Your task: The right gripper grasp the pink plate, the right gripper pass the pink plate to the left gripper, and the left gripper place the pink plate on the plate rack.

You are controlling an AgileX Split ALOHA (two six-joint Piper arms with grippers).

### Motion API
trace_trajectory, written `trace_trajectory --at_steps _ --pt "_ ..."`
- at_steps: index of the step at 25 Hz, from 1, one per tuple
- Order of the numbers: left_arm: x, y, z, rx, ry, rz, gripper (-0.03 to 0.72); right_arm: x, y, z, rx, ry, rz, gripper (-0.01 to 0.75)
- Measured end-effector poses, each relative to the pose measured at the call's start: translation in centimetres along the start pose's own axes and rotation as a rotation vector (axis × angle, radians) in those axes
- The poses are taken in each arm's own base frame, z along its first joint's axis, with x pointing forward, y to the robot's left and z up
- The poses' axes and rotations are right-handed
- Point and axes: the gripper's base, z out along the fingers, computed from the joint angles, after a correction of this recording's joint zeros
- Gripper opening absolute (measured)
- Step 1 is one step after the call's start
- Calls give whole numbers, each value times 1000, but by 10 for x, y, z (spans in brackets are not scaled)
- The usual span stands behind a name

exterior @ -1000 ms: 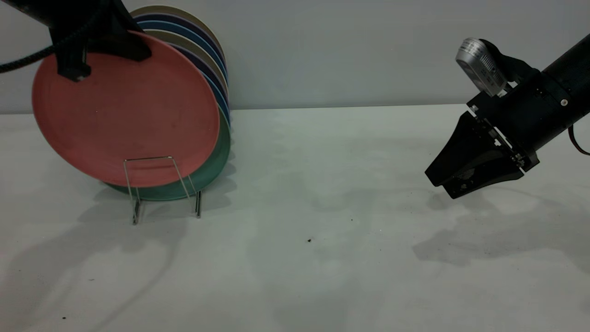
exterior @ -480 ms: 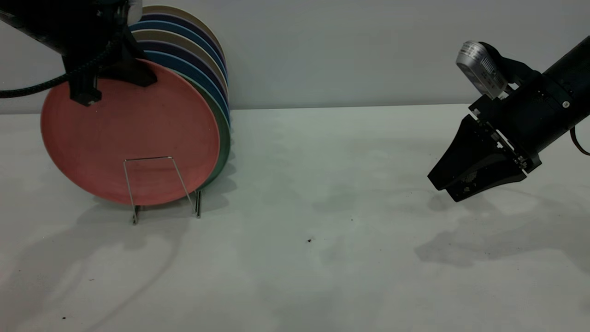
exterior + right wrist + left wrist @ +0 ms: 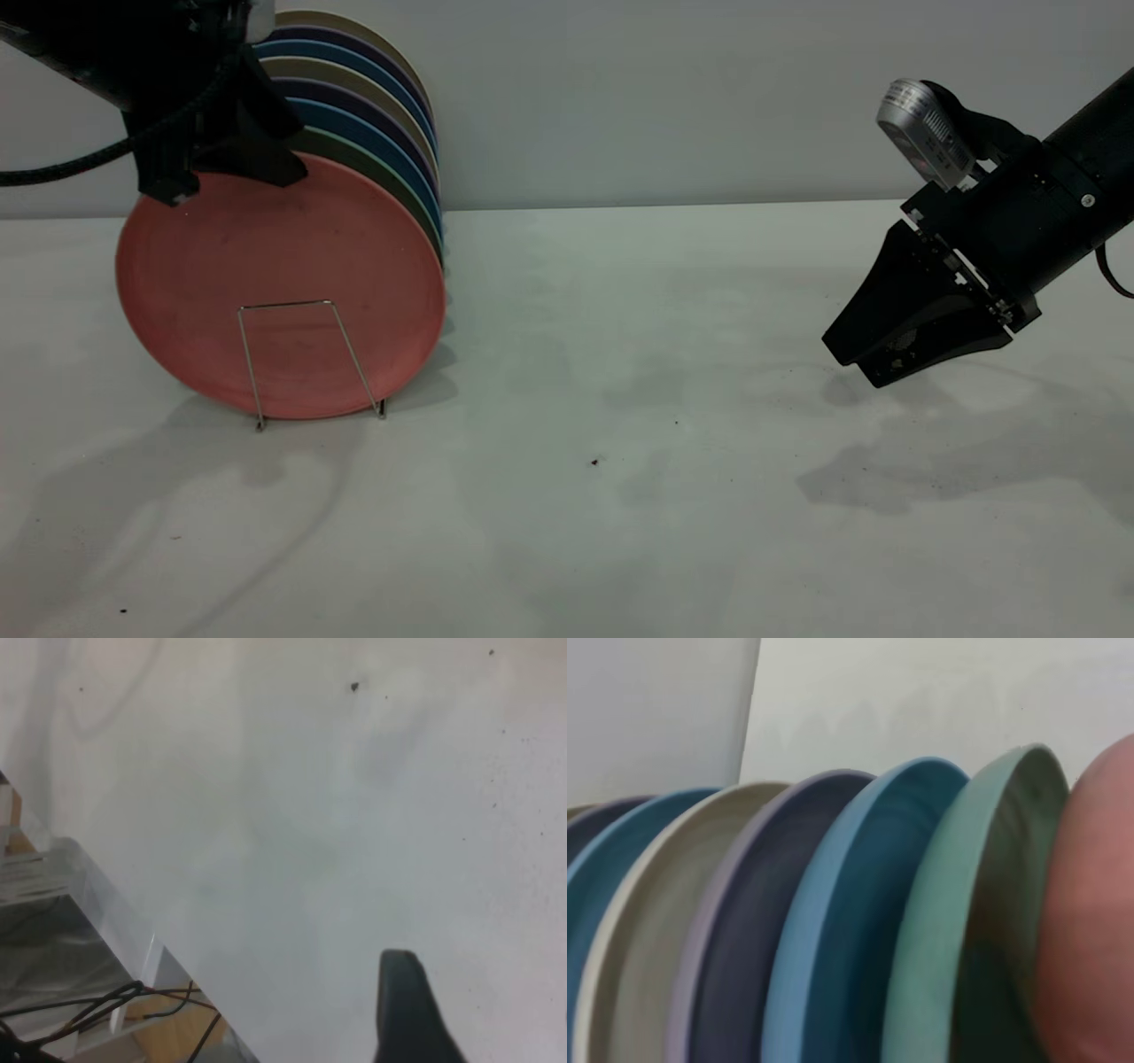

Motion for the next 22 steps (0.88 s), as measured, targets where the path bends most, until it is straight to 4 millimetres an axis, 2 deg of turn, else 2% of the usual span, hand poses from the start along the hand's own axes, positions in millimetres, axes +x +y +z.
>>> trace_trajectory --at_steps 3,6,11,15,19,22 --pt "-1 -1 -1 11 -6 -54 538 -1 2 -2 3 -3 -3 442" --pt "-8 3 -13 -15 -19 -147 595 -7 10 -12 19 -22 -7 442" --pt "-34 11 -63 -83 -100 -424 602 -29 27 -47 131 -42 5 442" --pt "-50 7 -101 -59 -133 -760 589 -41 38 -79 335 1 34 442" --pt "-38 -6 -117 -33 74 -1026 589 -41 57 -104 585 34 72 439" --pt "-16 -15 -133 -119 357 -1157 589 -35 79 -118 713 65 91 429"
